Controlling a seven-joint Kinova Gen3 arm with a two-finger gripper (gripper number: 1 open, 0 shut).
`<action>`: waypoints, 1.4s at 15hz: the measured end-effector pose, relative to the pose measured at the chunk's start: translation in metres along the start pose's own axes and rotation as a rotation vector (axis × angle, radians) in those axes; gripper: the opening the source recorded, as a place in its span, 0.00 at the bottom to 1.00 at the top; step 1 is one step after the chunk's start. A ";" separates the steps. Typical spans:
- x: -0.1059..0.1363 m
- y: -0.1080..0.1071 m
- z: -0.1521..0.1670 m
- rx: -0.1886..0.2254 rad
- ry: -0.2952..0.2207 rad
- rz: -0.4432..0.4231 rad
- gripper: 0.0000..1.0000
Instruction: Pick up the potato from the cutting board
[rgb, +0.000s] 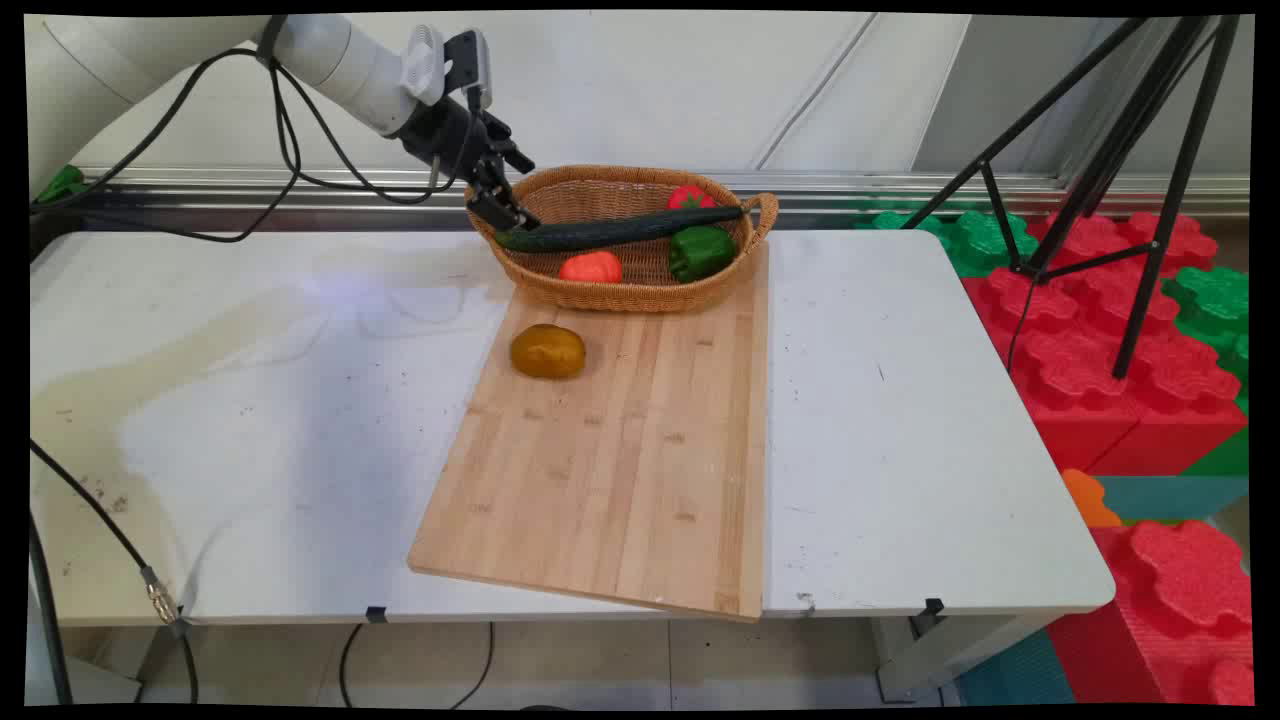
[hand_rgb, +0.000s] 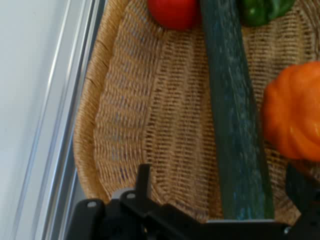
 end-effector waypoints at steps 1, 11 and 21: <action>0.002 -0.001 0.000 0.001 0.007 -0.001 1.00; 0.018 0.006 -0.038 -0.008 0.085 -0.028 1.00; 0.021 0.063 -0.088 -0.110 0.098 -0.076 1.00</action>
